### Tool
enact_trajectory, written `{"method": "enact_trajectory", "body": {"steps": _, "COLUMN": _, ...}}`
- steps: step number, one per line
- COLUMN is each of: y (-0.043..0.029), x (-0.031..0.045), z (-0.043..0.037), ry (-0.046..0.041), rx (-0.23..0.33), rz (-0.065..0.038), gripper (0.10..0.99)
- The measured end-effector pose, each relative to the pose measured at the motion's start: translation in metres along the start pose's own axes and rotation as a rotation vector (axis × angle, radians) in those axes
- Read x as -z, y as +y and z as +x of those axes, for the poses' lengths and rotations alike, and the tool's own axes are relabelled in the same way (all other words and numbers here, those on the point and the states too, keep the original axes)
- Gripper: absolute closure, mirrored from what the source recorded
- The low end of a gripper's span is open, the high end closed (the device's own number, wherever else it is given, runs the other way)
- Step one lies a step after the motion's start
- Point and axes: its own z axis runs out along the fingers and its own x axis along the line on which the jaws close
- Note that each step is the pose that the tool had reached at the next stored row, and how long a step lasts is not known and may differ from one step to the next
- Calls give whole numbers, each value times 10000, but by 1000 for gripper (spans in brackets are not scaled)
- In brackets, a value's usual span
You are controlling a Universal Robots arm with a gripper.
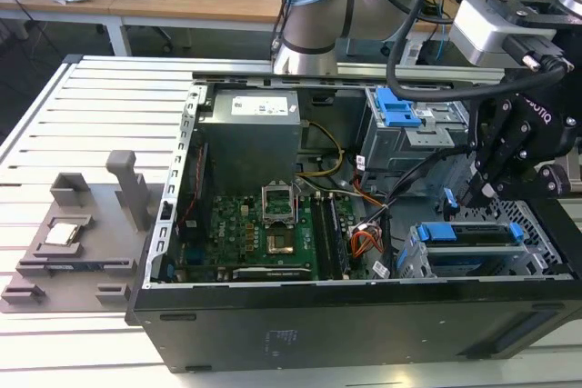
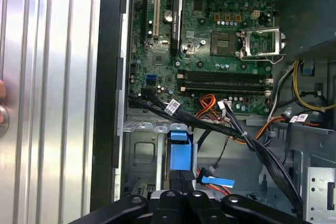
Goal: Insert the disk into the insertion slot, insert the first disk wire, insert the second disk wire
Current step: 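Insert the disk into the insertion slot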
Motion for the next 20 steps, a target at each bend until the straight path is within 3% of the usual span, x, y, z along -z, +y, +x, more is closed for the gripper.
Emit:
{"method": "enact_trajectory", "body": {"steps": 6, "y": -9, "x": -2, "z": 0, "ry": -2, "rx": 0, "rz": 0, "gripper": 980}}
{"method": "enact_trajectory", "body": {"steps": 12, "y": -148, "x": 2, "z": -12, "ry": -3, "rx": 1, "rz": -12, "gripper": 980}}
{"method": "enact_trajectory", "body": {"steps": 20, "y": -198, "x": -53, "z": -10, "ry": -2, "rx": 0, "rz": -36, "gripper": 980}}
